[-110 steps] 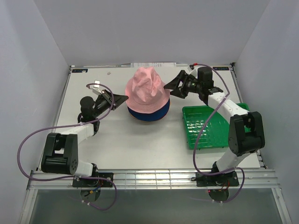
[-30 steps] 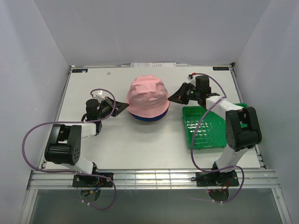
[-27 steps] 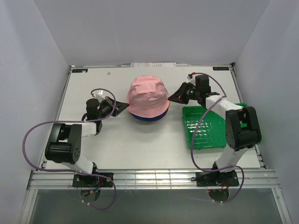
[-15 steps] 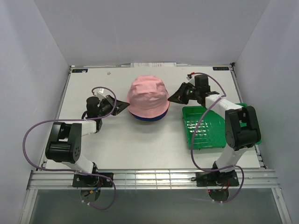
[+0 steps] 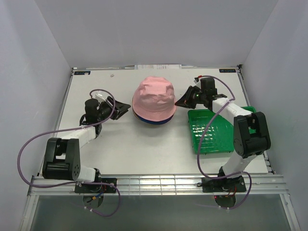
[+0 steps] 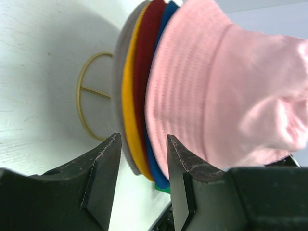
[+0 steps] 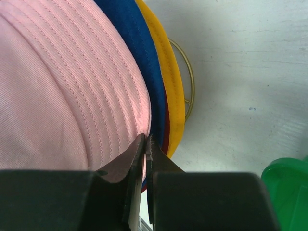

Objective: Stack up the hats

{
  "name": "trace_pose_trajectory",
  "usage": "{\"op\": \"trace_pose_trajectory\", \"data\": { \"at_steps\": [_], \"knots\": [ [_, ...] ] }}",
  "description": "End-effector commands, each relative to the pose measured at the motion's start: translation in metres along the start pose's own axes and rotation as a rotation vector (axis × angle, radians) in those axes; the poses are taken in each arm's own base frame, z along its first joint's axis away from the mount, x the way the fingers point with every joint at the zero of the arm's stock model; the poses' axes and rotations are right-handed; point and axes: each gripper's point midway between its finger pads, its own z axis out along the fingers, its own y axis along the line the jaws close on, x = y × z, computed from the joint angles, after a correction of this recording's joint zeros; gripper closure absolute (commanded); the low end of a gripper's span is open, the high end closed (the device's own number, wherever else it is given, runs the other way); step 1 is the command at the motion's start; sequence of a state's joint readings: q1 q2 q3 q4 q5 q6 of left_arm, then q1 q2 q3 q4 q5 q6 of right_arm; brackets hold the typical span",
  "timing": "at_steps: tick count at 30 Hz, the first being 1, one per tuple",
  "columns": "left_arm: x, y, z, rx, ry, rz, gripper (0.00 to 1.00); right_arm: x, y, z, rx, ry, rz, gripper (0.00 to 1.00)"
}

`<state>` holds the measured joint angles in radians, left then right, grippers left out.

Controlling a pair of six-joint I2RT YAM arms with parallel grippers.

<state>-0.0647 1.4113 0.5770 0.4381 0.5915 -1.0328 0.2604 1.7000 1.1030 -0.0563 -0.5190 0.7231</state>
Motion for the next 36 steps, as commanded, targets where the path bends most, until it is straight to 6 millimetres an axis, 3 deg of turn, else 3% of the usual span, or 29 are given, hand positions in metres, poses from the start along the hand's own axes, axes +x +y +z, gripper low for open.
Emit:
{"op": "trace_pose_trajectory", "data": {
  "at_steps": [1,7,16,30,36],
  "knots": [
    [-0.006,-0.033,-0.012,0.074,-0.003,0.018,0.47,0.002,0.012,-0.009,0.006,-0.022,-0.029,0.92],
    [0.009,-0.044,-0.026,0.113,0.028,-0.012,0.47,0.009,0.036,-0.012,-0.047,-0.025,-0.03,0.92],
    [0.037,-0.052,-0.043,0.148,0.066,-0.05,0.47,0.039,0.062,-0.007,-0.111,-0.031,-0.001,0.92],
    [0.057,-0.038,-0.054,0.061,0.059,-0.082,0.42,0.077,0.094,0.001,-0.17,-0.029,0.022,0.92],
    [0.058,-0.027,-0.053,-0.024,0.049,-0.099,0.41,0.089,0.096,0.007,-0.179,-0.016,0.026,0.92]
  ]
}}
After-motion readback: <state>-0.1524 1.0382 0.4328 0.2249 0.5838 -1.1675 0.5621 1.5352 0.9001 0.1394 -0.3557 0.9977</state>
